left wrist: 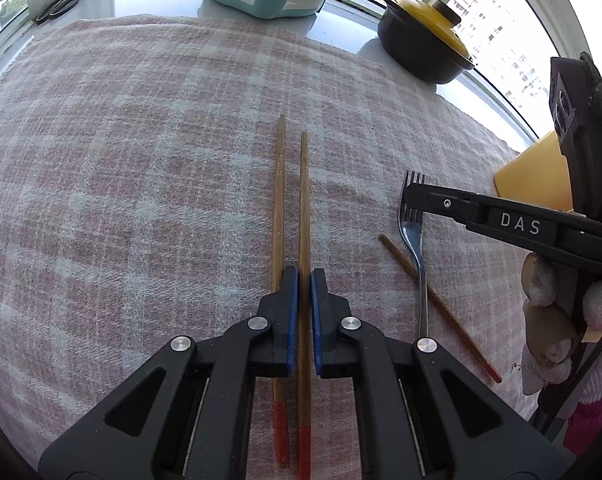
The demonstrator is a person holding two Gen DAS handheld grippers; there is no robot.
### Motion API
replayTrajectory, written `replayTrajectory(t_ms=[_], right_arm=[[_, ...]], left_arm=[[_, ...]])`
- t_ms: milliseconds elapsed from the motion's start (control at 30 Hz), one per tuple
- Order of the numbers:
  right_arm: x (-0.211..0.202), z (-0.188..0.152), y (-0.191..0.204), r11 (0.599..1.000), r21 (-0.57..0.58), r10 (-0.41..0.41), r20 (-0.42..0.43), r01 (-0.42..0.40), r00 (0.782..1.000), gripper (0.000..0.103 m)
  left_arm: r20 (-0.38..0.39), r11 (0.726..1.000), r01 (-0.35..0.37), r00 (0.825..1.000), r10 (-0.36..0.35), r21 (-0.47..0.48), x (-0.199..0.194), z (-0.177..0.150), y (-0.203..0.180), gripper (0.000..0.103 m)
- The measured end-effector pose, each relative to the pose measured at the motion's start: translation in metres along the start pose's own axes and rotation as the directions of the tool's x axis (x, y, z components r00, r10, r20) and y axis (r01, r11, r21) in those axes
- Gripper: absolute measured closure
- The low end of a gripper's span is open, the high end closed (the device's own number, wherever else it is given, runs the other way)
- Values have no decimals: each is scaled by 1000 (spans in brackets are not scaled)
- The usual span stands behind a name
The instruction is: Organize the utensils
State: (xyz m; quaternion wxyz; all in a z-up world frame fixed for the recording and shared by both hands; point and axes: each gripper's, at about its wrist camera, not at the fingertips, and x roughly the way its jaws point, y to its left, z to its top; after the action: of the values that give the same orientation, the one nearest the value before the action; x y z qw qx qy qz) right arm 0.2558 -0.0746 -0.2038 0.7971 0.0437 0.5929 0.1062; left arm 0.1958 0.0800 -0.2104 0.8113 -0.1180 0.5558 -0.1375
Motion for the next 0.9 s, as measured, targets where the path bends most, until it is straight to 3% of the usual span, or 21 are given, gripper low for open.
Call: replayTrajectory(t_ms=[133, 433, 533, 900], right_arm=[[1, -1, 3, 1000, -18, -3, 10, 3, 1000, 91], [-7, -7, 8, 999, -30, -13, 37, 14, 999, 92], [-13, -11, 8, 999, -35, -26, 55, 28, 998, 102], [-20, -14, 6, 997, -65, -33, 64, 37, 997, 103]], left_arm=[[0, 1000, 3, 1000, -3, 0, 0, -1, 0, 99], [5, 999, 29, 1000, -29, -15, -4, -2, 4, 99], [7, 999, 38, 999, -37, -25, -5, -2, 6, 99], [9, 999, 43, 999, -43, -34, -5, -4, 4, 99]])
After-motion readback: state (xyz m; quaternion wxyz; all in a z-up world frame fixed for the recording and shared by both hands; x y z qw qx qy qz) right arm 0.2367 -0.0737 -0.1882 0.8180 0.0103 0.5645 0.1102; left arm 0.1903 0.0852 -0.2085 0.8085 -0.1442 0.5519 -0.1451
